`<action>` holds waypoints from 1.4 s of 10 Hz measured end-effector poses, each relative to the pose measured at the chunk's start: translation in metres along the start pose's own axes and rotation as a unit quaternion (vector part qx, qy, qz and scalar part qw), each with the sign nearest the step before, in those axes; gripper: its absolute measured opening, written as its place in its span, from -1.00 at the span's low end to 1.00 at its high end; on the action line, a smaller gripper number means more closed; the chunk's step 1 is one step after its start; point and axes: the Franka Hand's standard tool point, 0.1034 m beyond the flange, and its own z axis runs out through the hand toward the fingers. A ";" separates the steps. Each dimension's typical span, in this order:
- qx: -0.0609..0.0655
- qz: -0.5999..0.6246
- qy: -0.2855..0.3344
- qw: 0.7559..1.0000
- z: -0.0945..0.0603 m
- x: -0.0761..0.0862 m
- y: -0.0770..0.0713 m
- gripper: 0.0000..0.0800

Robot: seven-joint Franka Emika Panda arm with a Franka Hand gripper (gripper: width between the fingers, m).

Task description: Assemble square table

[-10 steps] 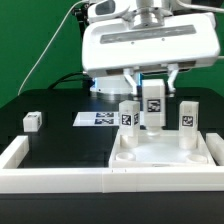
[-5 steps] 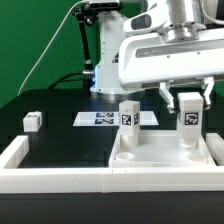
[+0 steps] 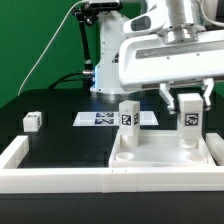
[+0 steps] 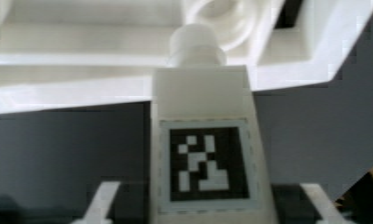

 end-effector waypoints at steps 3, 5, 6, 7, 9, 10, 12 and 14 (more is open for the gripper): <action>-0.004 -0.013 -0.003 1.000 0.003 -0.005 -0.004 -0.27; -0.007 -0.015 -0.006 1.000 0.006 -0.006 0.005 -0.27; -0.009 -0.013 -0.006 1.000 0.006 -0.004 0.008 -0.27; -0.010 -0.011 -0.006 1.000 0.006 -0.003 0.011 -0.27; -0.012 -0.009 -0.004 1.000 0.007 -0.003 0.015 -0.27; -0.013 -0.009 0.001 1.000 0.007 -0.002 0.015 -0.27; -0.015 -0.010 0.007 1.000 0.007 -0.002 0.014 -0.27; -0.015 -0.011 0.010 1.000 0.008 -0.002 0.013 -0.27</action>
Offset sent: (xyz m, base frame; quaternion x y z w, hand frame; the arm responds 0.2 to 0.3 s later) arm 0.0007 -0.0088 -0.0057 -0.0070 0.0113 -0.0259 0.9996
